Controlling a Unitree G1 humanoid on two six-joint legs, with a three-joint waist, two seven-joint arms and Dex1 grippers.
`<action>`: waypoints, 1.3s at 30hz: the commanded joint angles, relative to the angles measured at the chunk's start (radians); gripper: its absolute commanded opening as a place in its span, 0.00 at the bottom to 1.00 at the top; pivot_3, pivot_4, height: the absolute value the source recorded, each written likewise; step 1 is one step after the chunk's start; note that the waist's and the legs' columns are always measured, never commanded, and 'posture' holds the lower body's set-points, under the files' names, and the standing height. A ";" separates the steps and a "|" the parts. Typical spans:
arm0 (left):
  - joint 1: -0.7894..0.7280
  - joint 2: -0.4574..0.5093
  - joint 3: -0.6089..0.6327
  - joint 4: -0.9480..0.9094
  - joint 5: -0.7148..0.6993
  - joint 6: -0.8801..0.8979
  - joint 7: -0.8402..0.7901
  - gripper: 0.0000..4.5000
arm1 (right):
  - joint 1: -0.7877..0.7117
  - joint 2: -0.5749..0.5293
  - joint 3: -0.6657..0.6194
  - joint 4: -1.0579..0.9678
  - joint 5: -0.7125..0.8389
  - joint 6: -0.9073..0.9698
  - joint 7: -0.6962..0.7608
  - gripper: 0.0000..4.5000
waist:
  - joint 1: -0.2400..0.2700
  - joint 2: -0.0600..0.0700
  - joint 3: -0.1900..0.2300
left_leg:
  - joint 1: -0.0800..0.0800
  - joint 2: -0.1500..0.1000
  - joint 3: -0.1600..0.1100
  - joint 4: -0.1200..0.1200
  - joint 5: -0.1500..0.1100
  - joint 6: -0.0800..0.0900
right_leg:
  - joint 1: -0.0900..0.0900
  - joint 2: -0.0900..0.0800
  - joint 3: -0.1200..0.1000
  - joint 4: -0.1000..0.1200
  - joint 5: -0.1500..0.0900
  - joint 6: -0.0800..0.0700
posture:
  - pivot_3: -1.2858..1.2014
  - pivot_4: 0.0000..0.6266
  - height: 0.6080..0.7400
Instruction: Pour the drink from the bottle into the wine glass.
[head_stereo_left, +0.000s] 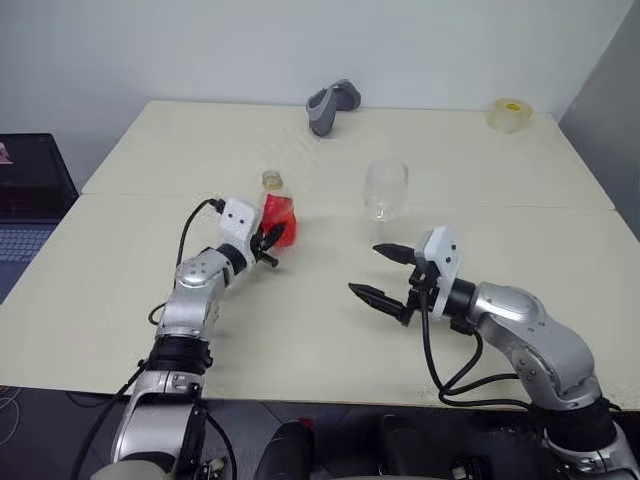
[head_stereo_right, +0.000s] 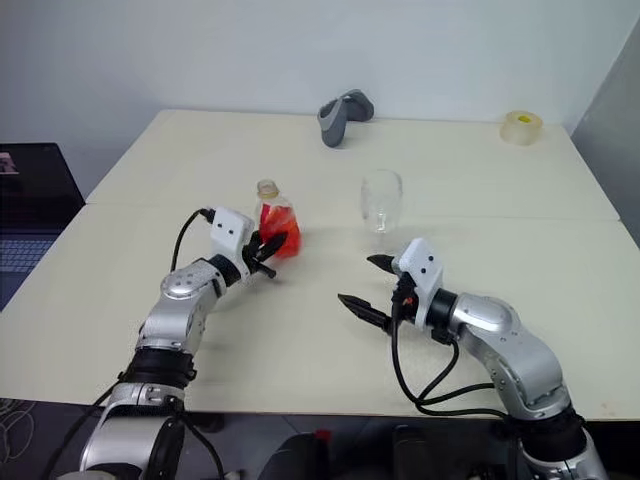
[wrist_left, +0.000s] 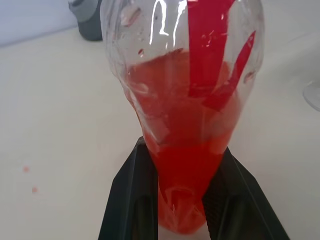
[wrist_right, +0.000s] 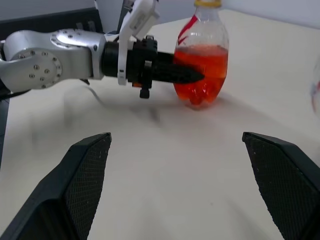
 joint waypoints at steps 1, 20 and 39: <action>-0.110 0.027 -0.025 0.008 0.061 -0.072 0.014 0.17 | 0.004 -0.011 -0.067 -0.040 0.018 -0.017 -0.014 1.00 | 0.000 0.000 0.000 | 0.000 0.000 0.000 0.000 0.000 0.000 | 0.000 0.000 0.000 0.000 0.000 0.000 | 0.52 0.24 1.00; -0.566 -0.010 -0.296 0.559 0.470 -0.531 0.262 0.17 | -0.060 0.141 -0.168 -0.054 -0.022 -0.111 -0.236 1.00 | -0.003 -0.001 0.000 | 0.000 -0.001 0.003 -0.001 0.000 0.000 | -0.001 0.001 0.000 0.000 0.000 0.001 | 0.52 0.24 1.00; -0.684 0.032 -0.440 0.718 0.732 -0.691 0.568 0.17 | -0.074 0.173 -0.123 -0.042 -0.042 -0.114 -0.248 1.00 | -0.003 -0.001 0.001 | 0.000 -0.001 0.004 -0.001 0.000 0.000 | -0.002 0.001 0.000 0.001 -0.001 0.001 | 0.52 0.24 1.00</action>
